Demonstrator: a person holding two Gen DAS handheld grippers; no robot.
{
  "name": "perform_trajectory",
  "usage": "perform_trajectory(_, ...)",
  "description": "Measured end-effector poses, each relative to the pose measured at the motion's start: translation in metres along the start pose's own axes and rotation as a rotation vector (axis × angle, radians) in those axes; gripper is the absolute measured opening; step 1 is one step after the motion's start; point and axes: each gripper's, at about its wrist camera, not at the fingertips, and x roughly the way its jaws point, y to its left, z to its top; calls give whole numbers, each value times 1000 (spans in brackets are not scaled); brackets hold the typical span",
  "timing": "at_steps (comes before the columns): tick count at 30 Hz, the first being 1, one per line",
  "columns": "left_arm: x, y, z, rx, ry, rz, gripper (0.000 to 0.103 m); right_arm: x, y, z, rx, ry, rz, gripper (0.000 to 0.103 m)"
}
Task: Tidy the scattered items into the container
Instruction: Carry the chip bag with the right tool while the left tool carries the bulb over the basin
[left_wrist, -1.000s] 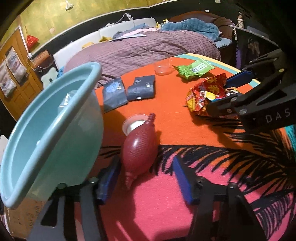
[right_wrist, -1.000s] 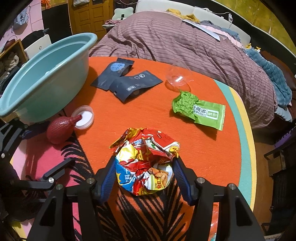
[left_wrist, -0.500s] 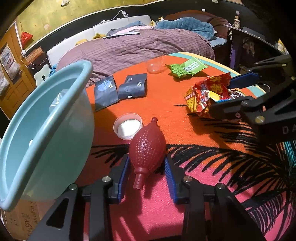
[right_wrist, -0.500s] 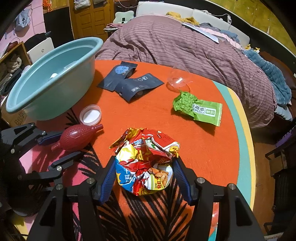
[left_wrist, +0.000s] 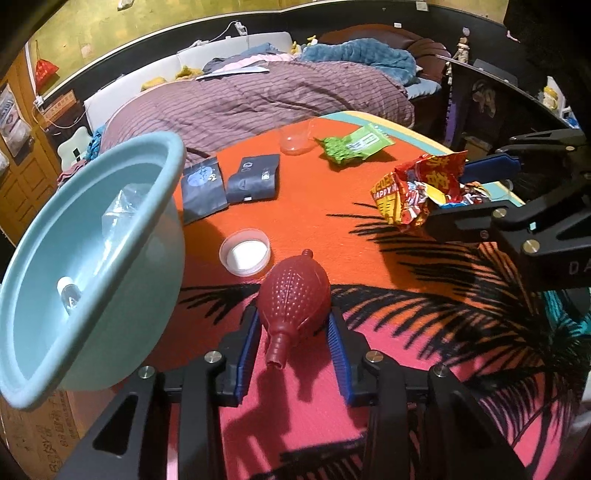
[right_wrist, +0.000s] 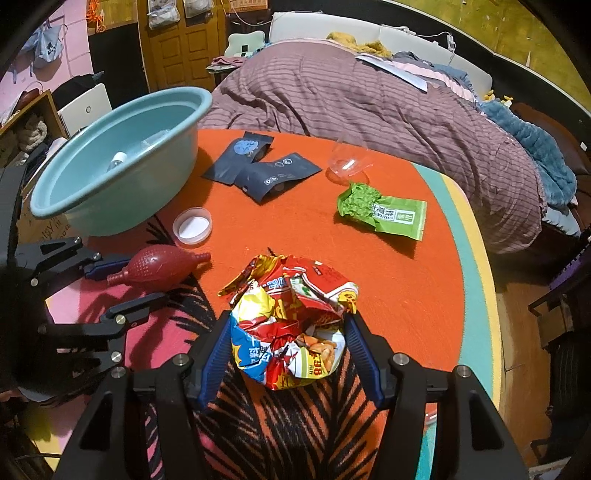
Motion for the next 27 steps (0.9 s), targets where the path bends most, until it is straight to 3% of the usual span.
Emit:
perform_trajectory(16, -71, 7, 24, 71, -67, -31, 39, -56, 26, 12, -123, -31, -9, 64)
perform_trajectory(27, -113, 76, 30, 63, -85, 91, 39, -78, 65, 55, -219, -73, 47, 64)
